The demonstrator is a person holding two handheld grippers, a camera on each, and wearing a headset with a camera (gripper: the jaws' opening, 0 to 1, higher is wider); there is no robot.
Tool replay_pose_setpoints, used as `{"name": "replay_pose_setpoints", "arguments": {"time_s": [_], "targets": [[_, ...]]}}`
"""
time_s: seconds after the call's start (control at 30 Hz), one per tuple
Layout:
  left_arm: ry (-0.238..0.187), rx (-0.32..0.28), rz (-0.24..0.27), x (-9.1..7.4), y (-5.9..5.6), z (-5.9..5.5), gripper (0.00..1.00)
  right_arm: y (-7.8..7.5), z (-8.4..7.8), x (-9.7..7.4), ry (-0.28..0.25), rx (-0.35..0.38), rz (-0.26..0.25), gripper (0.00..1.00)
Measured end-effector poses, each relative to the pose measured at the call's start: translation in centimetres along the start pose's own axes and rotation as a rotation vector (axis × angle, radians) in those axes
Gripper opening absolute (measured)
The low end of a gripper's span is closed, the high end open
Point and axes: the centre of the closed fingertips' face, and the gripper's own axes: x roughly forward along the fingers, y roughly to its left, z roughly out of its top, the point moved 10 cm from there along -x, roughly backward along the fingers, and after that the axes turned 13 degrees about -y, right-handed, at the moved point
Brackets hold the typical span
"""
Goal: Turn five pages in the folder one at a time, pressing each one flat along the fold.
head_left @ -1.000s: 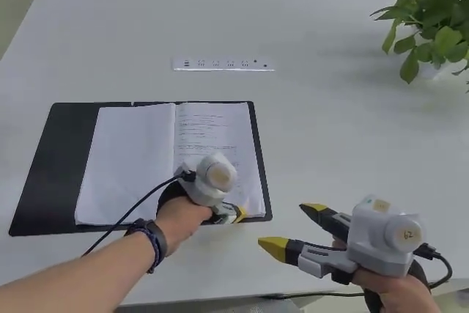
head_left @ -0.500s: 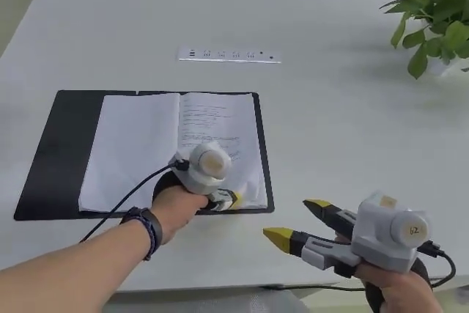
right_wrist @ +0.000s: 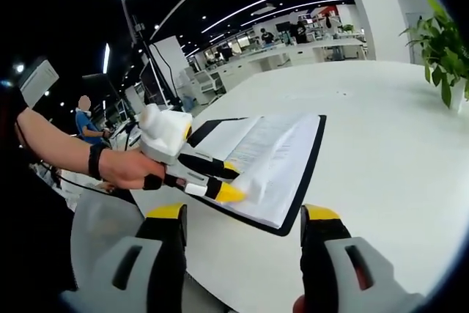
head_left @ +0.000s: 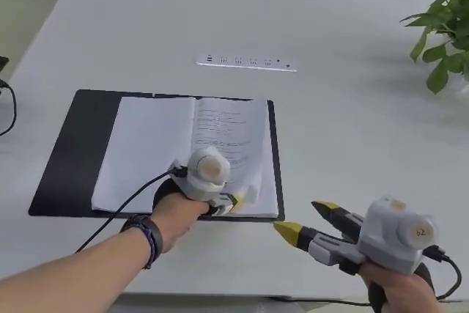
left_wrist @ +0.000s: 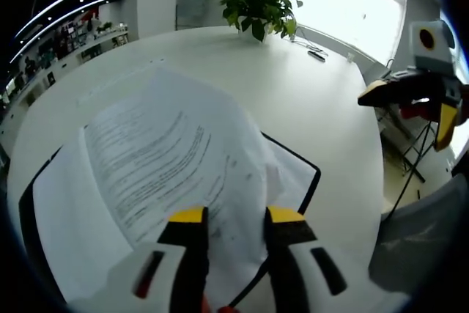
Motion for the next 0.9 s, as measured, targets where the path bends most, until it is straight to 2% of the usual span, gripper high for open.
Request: {"name": "replay_pose_setpoints", "arguments": {"time_s": [0.2, 0.47, 0.67, 0.9], "targets": [[-0.004, -0.008, 0.004, -0.4, 0.4, -0.2, 0.25, -0.6, 0.3, 1.7, -0.012, 0.019, 0.005, 0.59], [-0.002, -0.006, 0.002, -0.7, 0.5, -0.3, 0.23, -1.6, 1.1, 5.5, 0.001, 0.023, 0.048, 0.57], [0.001, -0.003, 0.000, -0.7, 0.4, -0.2, 0.24, -2.6, 1.2, 10.0, -0.004, 0.107, 0.063, 0.53], [0.005, -0.003, -0.004, -0.8, 0.3, -0.2, 0.25, -3.1, 1.0, 12.6, -0.004, 0.178, 0.078, 0.47]]}}
